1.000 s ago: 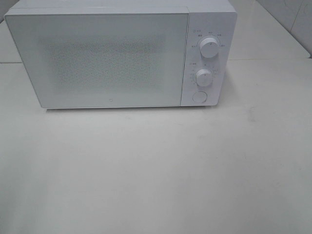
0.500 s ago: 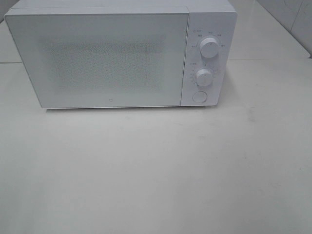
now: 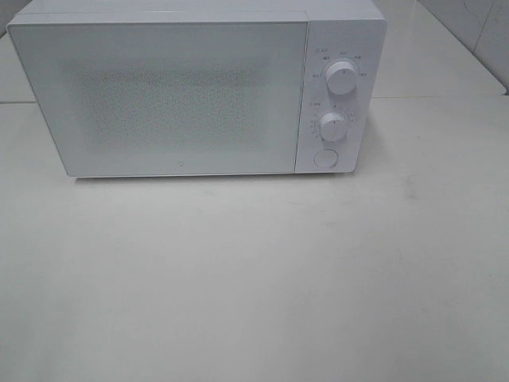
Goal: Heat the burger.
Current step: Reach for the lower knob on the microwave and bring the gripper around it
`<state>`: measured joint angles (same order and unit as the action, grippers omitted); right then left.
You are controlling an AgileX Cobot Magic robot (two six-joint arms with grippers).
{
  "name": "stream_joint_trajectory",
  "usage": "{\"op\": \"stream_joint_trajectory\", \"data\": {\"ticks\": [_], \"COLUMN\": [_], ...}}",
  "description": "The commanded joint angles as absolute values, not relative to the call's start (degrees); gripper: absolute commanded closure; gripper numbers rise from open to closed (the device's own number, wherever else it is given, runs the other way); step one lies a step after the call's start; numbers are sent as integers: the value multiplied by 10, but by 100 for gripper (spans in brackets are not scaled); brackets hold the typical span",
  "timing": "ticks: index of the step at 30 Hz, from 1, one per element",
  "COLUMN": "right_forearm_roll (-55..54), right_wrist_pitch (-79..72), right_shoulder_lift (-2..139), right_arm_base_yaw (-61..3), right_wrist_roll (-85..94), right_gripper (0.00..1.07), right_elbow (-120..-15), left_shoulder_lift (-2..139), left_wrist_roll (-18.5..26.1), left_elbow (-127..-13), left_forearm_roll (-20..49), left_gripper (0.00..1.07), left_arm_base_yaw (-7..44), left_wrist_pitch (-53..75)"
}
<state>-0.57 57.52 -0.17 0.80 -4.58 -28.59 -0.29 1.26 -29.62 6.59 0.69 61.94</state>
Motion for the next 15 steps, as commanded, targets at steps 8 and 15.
{"op": "stream_joint_trajectory", "data": {"ticks": [8, 15], "right_forearm_roll": [-7, -7], "right_wrist_pitch": [571, 571], "right_shoulder_lift": [-17, -17], "right_arm_base_yaw": [10, 10], "right_wrist_roll": [-42, -42], "right_gripper": [32, 32], "right_elbow": [-285, -285], "left_shoulder_lift": [-13, -13], "left_wrist_roll": [14, 14], "left_elbow": [-296, -296], "left_forearm_roll": [65, 65], "left_gripper": [7, 7], "left_arm_base_yaw": [6, 6], "left_wrist_pitch": [613, 613]}}
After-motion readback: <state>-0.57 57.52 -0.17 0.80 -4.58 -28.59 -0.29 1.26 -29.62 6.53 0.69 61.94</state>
